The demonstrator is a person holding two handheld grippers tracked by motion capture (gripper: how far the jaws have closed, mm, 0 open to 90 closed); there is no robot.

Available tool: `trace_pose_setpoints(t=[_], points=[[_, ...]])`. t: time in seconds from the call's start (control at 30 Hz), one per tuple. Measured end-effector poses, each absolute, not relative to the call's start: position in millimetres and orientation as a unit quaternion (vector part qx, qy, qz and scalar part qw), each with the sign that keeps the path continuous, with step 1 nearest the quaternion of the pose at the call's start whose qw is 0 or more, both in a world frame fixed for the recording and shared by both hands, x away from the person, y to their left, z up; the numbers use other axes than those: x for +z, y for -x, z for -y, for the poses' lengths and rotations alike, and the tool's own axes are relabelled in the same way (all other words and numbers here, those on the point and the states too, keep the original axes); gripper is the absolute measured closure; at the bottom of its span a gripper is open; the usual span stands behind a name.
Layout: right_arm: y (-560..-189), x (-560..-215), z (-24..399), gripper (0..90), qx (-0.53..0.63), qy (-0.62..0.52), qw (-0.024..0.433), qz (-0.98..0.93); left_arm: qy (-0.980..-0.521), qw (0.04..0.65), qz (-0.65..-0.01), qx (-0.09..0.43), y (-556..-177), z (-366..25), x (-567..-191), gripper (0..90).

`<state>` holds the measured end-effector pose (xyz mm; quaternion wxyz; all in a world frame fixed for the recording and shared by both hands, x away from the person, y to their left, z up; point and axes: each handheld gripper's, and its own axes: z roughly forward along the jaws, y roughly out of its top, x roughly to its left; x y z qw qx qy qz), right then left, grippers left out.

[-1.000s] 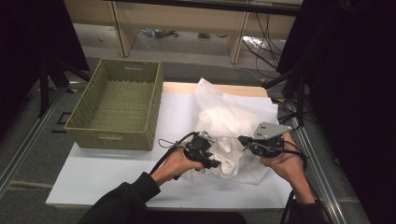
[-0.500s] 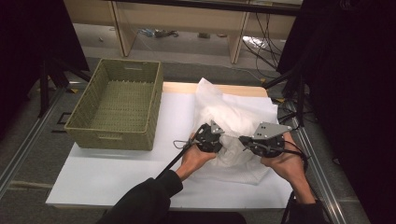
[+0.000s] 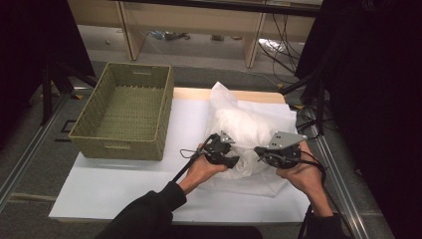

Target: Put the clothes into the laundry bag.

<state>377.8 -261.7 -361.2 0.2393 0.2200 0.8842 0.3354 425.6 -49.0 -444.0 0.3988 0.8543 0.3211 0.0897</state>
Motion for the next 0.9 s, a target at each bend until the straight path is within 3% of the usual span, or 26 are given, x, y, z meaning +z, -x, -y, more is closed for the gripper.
trace_pose_setpoints(t=[0.13, 0.4, 0.5, 0.57, 0.63, 0.77, 0.9], points=[[-378, -359, 262, 90.0, 0.337, -0.215, 0.244, -0.883, -0.879, 0.366, -0.297, 0.074, -402, 35, -441, 28.1], [-378, -361, 260, 90.0, 0.339, -0.216, 0.239, -0.884, -0.909, 0.31, -0.274, 0.057, -397, 28, -467, 24.4], [-378, -361, 259, 90.0, 0.338, -0.213, 0.239, -0.885, -0.899, 0.321, -0.293, 0.051, -411, 40, -476, 39.3], [-378, -361, 259, 90.0, 0.338, -0.213, 0.237, -0.885, -0.902, 0.321, -0.285, 0.043, -419, 45, -473, 60.1], [-378, -361, 259, 90.0, 0.338, -0.214, 0.237, -0.885, -0.901, 0.328, -0.281, 0.04, -428, 49, -470, 71.9], [-378, -361, 261, 90.0, 0.34, -0.214, 0.236, -0.885, -0.898, 0.342, -0.267, 0.07, -438, 54, -465, 81.5], [-378, -360, 261, 90.0, 0.339, -0.217, 0.24, -0.884, -0.888, 0.353, -0.277, 0.097, -443, 58, -466, 83.5]])
